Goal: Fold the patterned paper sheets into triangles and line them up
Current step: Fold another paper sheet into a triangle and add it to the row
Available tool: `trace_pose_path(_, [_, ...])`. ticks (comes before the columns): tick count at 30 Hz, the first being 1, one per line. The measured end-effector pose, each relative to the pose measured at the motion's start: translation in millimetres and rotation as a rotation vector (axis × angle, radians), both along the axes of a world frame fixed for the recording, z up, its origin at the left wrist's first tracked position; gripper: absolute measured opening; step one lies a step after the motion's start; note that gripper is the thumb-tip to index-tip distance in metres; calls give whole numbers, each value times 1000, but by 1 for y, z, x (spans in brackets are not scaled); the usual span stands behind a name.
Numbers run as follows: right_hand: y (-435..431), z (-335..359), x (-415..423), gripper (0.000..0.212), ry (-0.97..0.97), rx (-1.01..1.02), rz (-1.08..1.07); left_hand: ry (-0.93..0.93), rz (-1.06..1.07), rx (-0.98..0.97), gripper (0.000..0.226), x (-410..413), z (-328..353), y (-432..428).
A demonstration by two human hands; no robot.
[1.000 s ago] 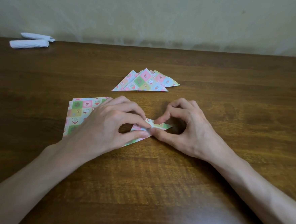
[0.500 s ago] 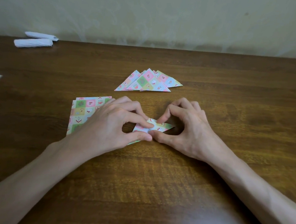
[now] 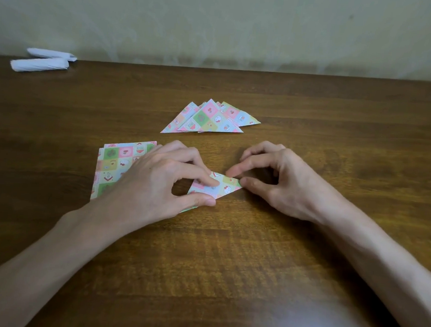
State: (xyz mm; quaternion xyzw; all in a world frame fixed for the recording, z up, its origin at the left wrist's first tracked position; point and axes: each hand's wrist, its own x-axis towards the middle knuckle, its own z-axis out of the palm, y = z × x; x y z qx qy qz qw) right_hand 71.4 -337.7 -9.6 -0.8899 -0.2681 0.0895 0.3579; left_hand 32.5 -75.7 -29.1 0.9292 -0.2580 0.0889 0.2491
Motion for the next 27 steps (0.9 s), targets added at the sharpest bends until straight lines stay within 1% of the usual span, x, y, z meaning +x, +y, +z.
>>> trace_pose_path(3, [-2, 3, 2, 40, 42, 42, 0, 13, 2, 13, 39, 0, 1, 0])
trace_pose_path(5, [-3, 2, 3, 44, 23, 24, -26, 15, -6, 39, 39, -2, 3, -1])
trace_pose_path(7, [-2, -1, 3, 44, 7, 11, -29, 6, -49, 116, 41, -4, 6, -2])
trace_pose_path(11, [-4, 0, 1, 40, 8, 26, -2, -59, -110, 333, 43, -9, 12, -4])
trace_pose_path(15, [-4, -1, -1, 35, 2, 41, 2, -85, -127, 426, 50, -11, 16, -6])
trace_pose_path(19, [-5, -2, -4, 26, -65, 22, 0, -23, -112, 445, 49, -11, 18, -5])
trace_pose_path(22, [-3, -3, -7, 22, -124, 0, 14, -6, -107, 406, 44, -10, 18, -6])
trace_pose_path(27, [1, -6, -9, 11, -119, 11, -19, -20, -128, 343, 40, -7, 15, -1])
